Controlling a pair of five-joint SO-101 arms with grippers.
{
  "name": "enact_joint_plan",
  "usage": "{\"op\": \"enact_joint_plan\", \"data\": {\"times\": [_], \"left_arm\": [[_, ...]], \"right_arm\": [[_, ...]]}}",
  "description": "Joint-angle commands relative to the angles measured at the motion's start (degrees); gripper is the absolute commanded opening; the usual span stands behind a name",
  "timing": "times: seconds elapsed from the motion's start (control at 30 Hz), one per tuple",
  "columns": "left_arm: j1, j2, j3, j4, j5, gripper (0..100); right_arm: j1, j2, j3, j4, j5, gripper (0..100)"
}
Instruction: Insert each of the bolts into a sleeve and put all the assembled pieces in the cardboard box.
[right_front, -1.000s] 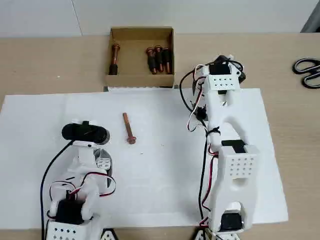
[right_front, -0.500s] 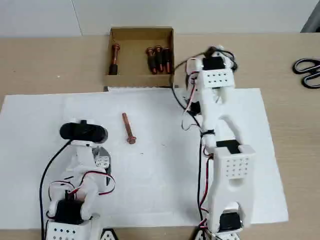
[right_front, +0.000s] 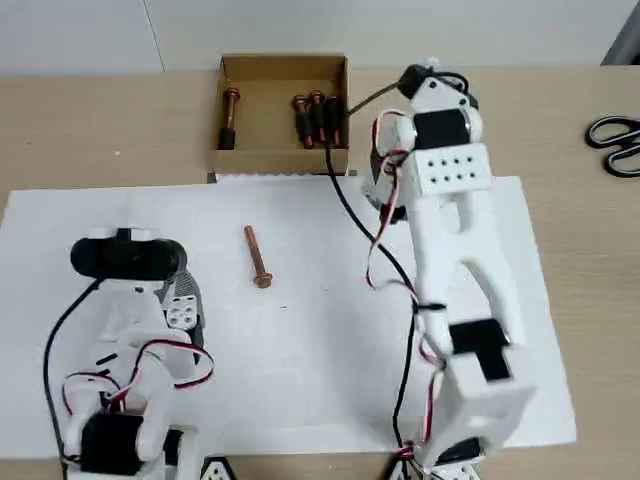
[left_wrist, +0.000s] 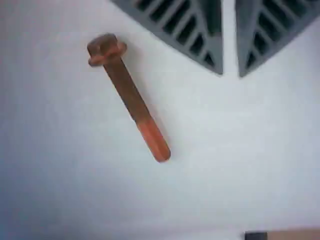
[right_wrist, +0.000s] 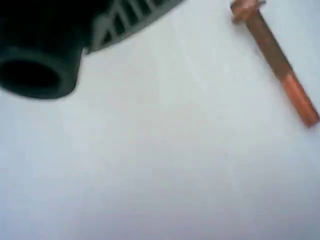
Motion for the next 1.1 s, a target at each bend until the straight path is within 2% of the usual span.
{"op": "enact_joint_plan", "data": {"times": [0.0,0.2,0.37,0.57,0.8,1.0,1.07], "left_arm": [[-0.3,8.4,-8.2,2.5,0.3,1],[-0.2,27.3,-24.7,8.0,0.2,1],[-0.3,40.9,-38.6,16.4,-0.2,1],[-0.2,55.0,-49.4,24.3,0.7,1],[0.4,64.3,-54.6,22.2,19.6,1],[7.3,70.7,-54.7,18.2,21.6,1],[9.6,73.4,-54.7,17.8,25.4,1]], "right_arm": [[0.0,-10.5,9.1,0.3,0.6,0.4],[0.3,-21.1,25.1,0.3,0.6,0.4],[0.3,-30.5,36.4,0.2,0.6,0.4],[0.4,-41.8,47.0,-0.7,0.6,0.4],[0.5,-53.3,57.4,-1.0,0.4,0.4],[0.5,-60.0,62.2,-1.0,0.4,0.4],[0.5,-61.3,63.1,-1.0,0.4,0.4]]}}
